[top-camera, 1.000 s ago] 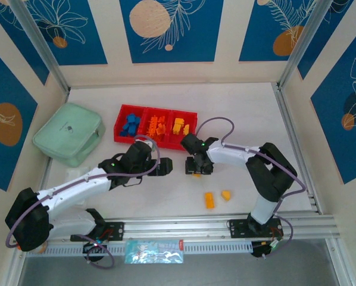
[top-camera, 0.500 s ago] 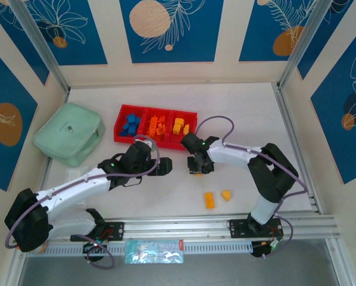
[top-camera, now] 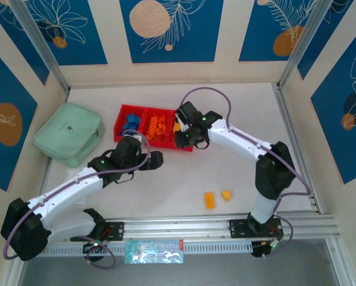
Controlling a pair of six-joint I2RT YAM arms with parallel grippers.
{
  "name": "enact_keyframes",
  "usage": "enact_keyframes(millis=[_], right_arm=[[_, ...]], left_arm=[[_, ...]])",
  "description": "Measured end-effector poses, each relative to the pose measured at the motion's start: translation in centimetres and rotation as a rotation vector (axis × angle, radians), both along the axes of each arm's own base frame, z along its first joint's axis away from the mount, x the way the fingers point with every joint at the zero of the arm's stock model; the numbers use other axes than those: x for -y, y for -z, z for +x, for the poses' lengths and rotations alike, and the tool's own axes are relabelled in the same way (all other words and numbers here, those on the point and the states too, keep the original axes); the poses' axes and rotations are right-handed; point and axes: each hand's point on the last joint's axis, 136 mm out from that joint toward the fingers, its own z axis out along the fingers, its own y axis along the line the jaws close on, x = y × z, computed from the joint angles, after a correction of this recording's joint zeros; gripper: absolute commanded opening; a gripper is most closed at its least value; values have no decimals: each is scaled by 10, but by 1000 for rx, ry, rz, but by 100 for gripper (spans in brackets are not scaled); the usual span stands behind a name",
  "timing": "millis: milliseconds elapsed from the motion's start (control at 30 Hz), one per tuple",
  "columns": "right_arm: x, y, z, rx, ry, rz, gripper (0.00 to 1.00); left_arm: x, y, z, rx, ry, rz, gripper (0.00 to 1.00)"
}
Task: Sort the legos into containers by color
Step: Place the lego in the container.
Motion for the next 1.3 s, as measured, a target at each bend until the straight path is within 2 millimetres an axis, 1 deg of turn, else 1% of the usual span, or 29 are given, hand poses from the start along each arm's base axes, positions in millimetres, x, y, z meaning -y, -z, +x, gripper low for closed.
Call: enact_keyframes(millis=[100,233,367,433,533,633,767,933,1000,1067,1167,1300], right_arm=[[-3,11,23,-18,-19,-3,29],[-5,31,45,-44,-47,-24,30],[-13,44,62,-48,-73,-42,30],[-18,48,69,-45,-87,-49,31],[-22,50,78,-37,-93,-52,35],[-22,52,85,-27,-97,-57,42],[-21,57,83,-44,-102,-68,49],[-19,56,83,-39,-98,-76,52],[-19,53,83,-36,-95,-74,53],[-17,46,80,-29,-92,-70,54],[-14,23,75,-2,-78,-45,56],[-8,-13,66,45,-48,1,60]], left_arm=[[-4,-3,4,5,-15,1,99],[-10,-2,8,7,-30,9,99],[-15,-2,11,9,-41,14,99],[-17,-3,13,9,-48,15,99],[-21,-3,15,9,-61,15,99],[-22,-2,16,4,-64,13,99],[-22,0,17,-5,-65,10,99],[-22,1,17,-12,-64,8,99],[-22,0,18,-11,-62,4,99],[-20,-2,18,-9,-59,-1,99],[-19,-5,19,-6,-55,-9,99],[-16,-8,19,-7,-46,-21,99]])
